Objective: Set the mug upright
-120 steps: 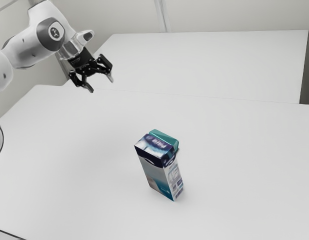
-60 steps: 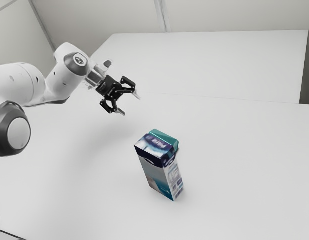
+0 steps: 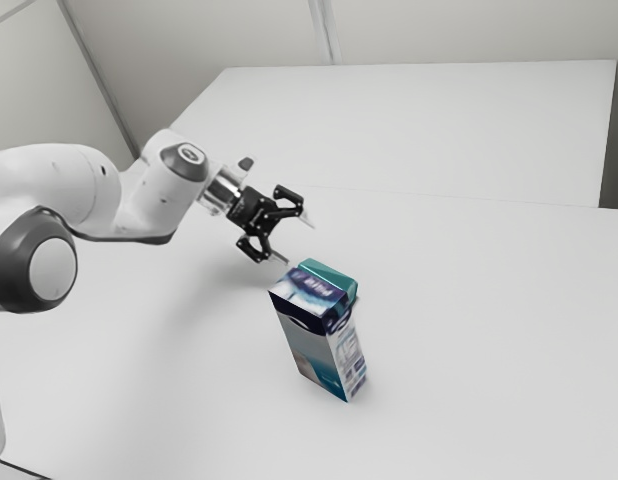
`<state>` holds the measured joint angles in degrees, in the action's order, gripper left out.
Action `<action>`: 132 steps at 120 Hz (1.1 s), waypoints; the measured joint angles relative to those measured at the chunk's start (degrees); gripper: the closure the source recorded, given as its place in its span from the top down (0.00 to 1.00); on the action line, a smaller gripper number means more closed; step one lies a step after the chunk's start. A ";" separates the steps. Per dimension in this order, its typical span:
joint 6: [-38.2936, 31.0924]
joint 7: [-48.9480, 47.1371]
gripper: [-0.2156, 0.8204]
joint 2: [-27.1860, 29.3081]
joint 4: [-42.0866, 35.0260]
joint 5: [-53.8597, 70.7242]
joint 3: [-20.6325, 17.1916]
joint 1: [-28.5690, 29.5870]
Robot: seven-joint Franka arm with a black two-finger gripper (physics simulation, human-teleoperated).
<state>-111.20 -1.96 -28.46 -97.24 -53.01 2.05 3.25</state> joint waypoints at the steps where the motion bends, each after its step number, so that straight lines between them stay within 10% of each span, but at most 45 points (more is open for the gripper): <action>1: -0.03 0.02 0.79 -0.03 -0.01 -0.14 -0.02 -0.01; 73: -2.58 0.64 0.79 -3.15 -0.33 -5.67 -3.73 -0.26; 102: -2.75 0.64 0.27 -2.94 -0.29 -5.10 -3.81 -0.26; 132: -2.80 0.59 0.08 -2.65 -0.11 -4.79 -3.81 -0.33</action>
<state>-113.99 -1.36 -31.11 -97.35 -57.80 -1.76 2.91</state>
